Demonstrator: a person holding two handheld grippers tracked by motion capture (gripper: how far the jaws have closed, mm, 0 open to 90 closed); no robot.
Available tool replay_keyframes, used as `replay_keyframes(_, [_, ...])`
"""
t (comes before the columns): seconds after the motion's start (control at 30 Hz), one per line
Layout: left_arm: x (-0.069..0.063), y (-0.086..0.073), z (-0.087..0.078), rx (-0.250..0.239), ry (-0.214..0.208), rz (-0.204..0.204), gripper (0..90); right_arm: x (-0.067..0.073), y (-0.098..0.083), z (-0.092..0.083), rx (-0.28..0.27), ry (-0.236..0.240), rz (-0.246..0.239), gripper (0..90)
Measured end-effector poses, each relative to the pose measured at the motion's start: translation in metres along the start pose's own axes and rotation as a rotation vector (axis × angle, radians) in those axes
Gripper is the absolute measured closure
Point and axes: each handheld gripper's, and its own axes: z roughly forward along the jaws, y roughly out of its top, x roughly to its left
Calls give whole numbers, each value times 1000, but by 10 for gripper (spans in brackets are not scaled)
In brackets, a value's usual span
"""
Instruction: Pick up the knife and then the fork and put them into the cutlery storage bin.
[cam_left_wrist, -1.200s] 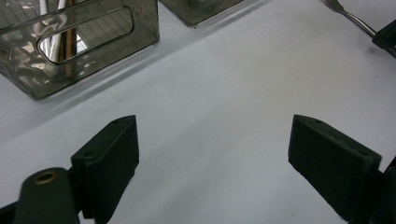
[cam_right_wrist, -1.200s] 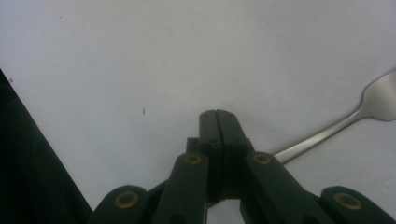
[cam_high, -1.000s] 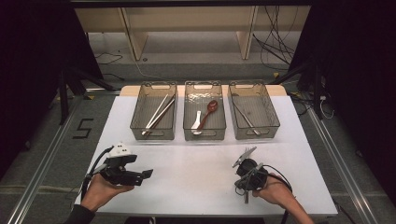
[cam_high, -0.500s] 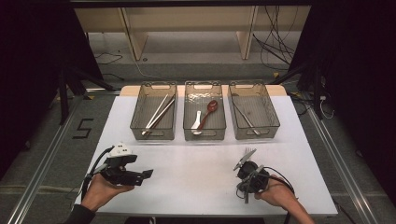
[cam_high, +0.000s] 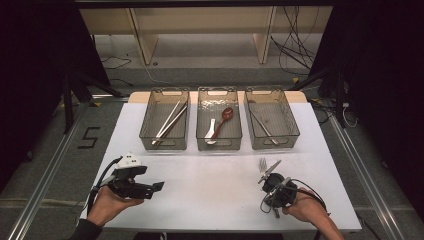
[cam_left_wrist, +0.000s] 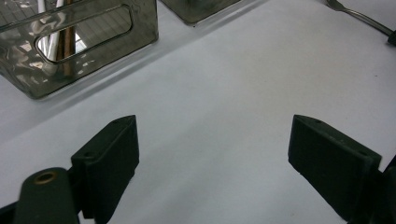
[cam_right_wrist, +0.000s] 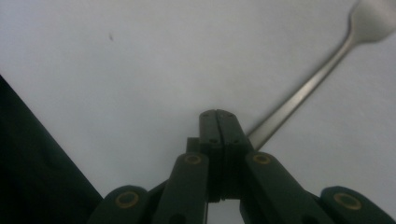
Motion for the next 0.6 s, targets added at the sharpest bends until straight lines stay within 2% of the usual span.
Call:
replay_keyframes(0.27, [0, 0, 0, -1, -1, 2, 158, -20, -14, -6, 32, -27, 59, 900])
replay_keyframes(0.4, [0, 0, 0, -2, -1, 1, 158, -28, -18, -8, 43, -56, 85, 900])
replay_keyframes(0.47, [0, 0, 0, 0, 0, 3, 158, -31, -18, -9, 45, -51, 94, 900])
replay_keyframes(0.53, [0, 0, 0, -1, 0, 1, 158, -32, -17, -13, 24, -47, 97, 899])
replay_keyframes(0.6, [0, 0, 0, -5, 1, -5, 158, -33, -15, -21, -22, -42, 106, 845])
